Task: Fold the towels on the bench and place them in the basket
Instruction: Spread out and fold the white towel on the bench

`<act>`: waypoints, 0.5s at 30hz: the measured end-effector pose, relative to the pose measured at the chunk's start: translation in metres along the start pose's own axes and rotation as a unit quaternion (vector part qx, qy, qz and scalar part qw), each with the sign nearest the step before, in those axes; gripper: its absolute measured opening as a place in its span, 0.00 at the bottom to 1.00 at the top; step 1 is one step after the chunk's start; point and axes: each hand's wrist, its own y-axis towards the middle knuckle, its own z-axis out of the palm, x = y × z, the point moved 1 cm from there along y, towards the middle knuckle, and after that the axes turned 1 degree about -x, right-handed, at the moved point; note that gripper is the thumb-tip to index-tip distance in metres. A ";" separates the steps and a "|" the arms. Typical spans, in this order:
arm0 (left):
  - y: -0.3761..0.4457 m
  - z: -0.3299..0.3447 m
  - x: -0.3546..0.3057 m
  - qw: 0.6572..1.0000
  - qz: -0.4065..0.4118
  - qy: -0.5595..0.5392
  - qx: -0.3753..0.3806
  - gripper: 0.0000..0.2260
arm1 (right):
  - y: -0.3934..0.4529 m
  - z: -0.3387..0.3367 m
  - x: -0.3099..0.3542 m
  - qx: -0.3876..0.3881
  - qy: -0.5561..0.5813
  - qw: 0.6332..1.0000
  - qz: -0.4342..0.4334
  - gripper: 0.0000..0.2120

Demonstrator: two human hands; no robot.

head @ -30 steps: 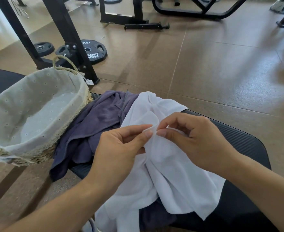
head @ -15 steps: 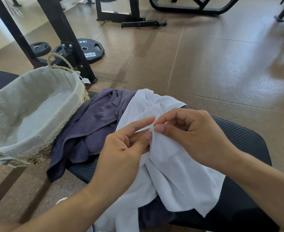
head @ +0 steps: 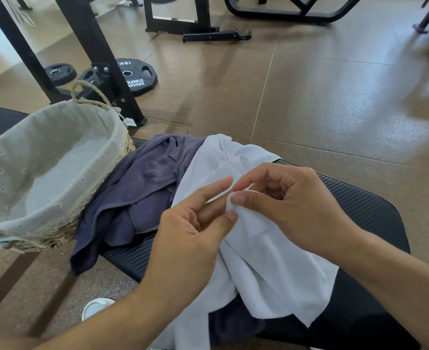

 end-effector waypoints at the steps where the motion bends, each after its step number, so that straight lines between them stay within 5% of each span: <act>1: 0.000 0.000 0.000 1.000 0.004 0.009 -0.001 0.19 | 0.000 0.000 0.000 0.002 -0.001 1.000 0.000 0.04; 9: 0.002 -0.006 -0.004 0.996 0.010 0.089 0.000 0.14 | -0.004 -0.001 0.001 0.028 -0.067 0.997 -0.001 0.05; 15: 0.013 -0.020 -0.013 0.979 -0.025 0.199 -0.026 0.05 | 0.002 -0.011 -0.004 0.049 -0.252 0.966 -0.029 0.06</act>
